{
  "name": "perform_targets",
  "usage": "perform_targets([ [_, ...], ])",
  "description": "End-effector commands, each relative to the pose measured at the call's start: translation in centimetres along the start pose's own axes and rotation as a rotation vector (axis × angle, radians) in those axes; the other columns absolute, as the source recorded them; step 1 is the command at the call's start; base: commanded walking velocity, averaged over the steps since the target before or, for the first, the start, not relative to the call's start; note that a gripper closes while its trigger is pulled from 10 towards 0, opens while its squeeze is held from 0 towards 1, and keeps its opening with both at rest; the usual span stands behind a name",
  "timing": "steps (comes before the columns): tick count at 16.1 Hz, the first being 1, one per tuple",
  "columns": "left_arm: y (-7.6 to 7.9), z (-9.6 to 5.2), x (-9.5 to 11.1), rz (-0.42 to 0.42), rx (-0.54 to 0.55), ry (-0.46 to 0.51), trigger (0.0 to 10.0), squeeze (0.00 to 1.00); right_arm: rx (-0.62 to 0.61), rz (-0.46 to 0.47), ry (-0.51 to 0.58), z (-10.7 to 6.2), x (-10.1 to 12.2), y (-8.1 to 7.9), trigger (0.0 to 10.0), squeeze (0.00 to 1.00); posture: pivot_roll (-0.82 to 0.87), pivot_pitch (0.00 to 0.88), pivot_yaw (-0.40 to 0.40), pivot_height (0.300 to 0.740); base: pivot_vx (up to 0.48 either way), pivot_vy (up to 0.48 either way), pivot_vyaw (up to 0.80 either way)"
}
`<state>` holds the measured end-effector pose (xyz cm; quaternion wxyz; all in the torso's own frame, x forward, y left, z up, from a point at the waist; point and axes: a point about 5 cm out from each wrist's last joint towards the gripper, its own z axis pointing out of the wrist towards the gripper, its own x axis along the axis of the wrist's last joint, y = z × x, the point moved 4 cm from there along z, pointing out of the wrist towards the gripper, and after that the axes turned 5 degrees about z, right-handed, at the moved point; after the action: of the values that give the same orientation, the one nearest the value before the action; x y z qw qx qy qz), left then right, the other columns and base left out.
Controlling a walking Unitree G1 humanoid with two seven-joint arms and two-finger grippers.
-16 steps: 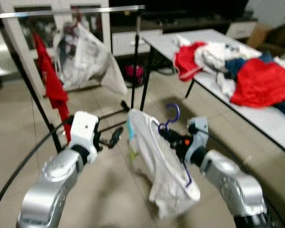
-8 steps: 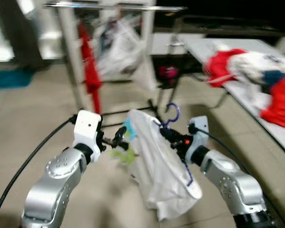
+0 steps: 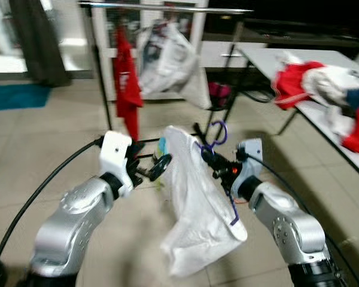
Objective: Hang hanger
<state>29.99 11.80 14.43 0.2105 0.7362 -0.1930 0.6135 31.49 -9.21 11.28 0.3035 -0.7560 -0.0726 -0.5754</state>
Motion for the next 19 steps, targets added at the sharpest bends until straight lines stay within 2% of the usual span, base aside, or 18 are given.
perform_targets([
  [1, 0.3, 0.5, -0.1, -0.066, -0.049, -0.005, 10.0, 1.0, 0.0, -0.043, 0.063, 0.0, 1.9, 0.0, 10.0, 0.0, -0.08, 0.0, -0.078, 0.74, 0.0, 0.0, 0.0],
  [2, 0.9, 1.4, -0.3, -0.125, -0.132, -0.018, 10.0, 0.32, 0.024, -0.063, 0.072, 0.3, 2.4, -0.6, 10.0, 0.0, -0.08, 0.0, -0.076, 0.74, 0.0, 0.0, 0.0],
  [3, 1.0, 2.2, -0.8, -0.125, -0.155, -0.045, 10.0, 0.0, 0.044, -0.07, 0.076, 0.4, 2.7, -1.1, 10.0, 0.0, -0.08, 0.0, -0.076, 0.74, 0.0, 0.0, 0.0],
  [4, 0.9, 2.5, -1.0, -0.113, -0.158, -0.061, 10.0, 0.0, 0.052, -0.072, 0.077, 0.5, 2.8, -1.2, 10.0, 0.0, -0.08, 0.0, -0.076, 0.74, 0.0, 0.0, 0.0],
  [5, 0.6, 3.5, -1.5, -0.08, -0.14, -0.097, 10.0, 0.0, 0.08, -0.084, 0.077, 0.6, 2.9, -1.8, 10.0, 0.0, -0.08, 0.0, -0.073, 0.74, 0.0, 0.0, 0.0],
  [7, 0.7, 4.7, -1.5, -0.081, -0.162, -0.105, 10.0, 0.0, 0.119, -0.098, 0.073, 0.7, 3.0, -2.4, 10.0, 0.0, -0.09, 0.0, -0.068, 0.74, 0.0, 0.0, 0.0],
  [8, 0.8, 5.1, -1.5, -0.078, -0.173, -0.104, 7.8, 0.0, 0.133, -0.105, 0.075, 0.6, 3.1, -2.7, 10.0, 0.0, -0.09, 0.0, -0.068, 0.74, 0.0, 0.0, 0.0],
  [9, 0.8, 5.5, -1.3, -0.073, -0.177, -0.092, 4.8, 0.0, 0.142, -0.105, 0.077, 0.6, 3.2, -2.9, 10.0, 0.0, -0.09, 0.0, -0.068, 0.74, 0.0, 0.0, 0.0],
  [10, 0.9, 5.9, -0.9, -0.094, -0.187, -0.065, 0.4, 0.0, 0.142, -0.104, 0.077, 0.6, 3.2, -2.9, 10.0, 0.0, -0.09, 0.0, -0.06, 0.74, 0.0, 0.0, 0.0],
  [11, 1.1, 6.1, -0.7, -0.092, -0.205, -0.056, 0.0, 0.0, 0.143, -0.105, 0.076, 0.6, 3.1, -2.9, 10.0, 0.0, -0.1, 0.0, -0.057, 0.74, 0.0, 0.0, 0.0],
  [19, 0.1, 6.6, -1.6, -0.042, -0.136, -0.086, 0.0, 0.0, 0.143, -0.101, 0.077, 0.6, 3.2, -2.8, 10.0, 0.0, -0.1, 0.0, -0.061, 0.74, 0.0, 0.0, 0.0],
])
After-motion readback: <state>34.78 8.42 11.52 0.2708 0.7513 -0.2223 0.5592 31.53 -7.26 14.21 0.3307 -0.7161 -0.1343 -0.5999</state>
